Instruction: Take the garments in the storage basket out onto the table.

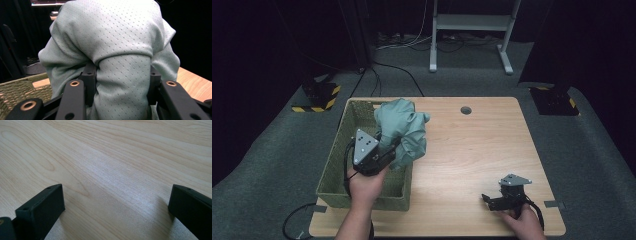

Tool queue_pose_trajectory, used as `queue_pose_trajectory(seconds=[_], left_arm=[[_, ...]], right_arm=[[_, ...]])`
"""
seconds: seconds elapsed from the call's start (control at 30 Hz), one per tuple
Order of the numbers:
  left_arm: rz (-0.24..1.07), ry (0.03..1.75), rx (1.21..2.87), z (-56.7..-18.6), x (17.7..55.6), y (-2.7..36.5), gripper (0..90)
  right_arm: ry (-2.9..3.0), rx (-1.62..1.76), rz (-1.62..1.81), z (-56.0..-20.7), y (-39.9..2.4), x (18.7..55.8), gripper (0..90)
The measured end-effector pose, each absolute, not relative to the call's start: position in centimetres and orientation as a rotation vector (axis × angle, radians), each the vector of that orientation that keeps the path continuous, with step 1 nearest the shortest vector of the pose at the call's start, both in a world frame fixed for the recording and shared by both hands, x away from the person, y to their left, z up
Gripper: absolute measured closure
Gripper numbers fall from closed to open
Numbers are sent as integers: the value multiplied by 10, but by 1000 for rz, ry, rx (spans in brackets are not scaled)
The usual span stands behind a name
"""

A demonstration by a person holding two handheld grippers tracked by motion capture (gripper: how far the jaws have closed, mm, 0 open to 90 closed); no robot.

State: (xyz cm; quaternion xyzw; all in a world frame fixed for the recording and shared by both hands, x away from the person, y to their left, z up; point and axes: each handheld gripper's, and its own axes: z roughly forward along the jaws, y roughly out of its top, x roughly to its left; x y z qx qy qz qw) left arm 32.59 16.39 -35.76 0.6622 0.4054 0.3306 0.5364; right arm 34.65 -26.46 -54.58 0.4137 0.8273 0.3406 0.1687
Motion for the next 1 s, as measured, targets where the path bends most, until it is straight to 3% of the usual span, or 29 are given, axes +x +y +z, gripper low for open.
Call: queue_pose_trajectory(seconds=[1.0], left_arm=[[734,900,1574,-353,335,120,573]], right_arm=[[2353,1174,963,-546,-264,346,0]])
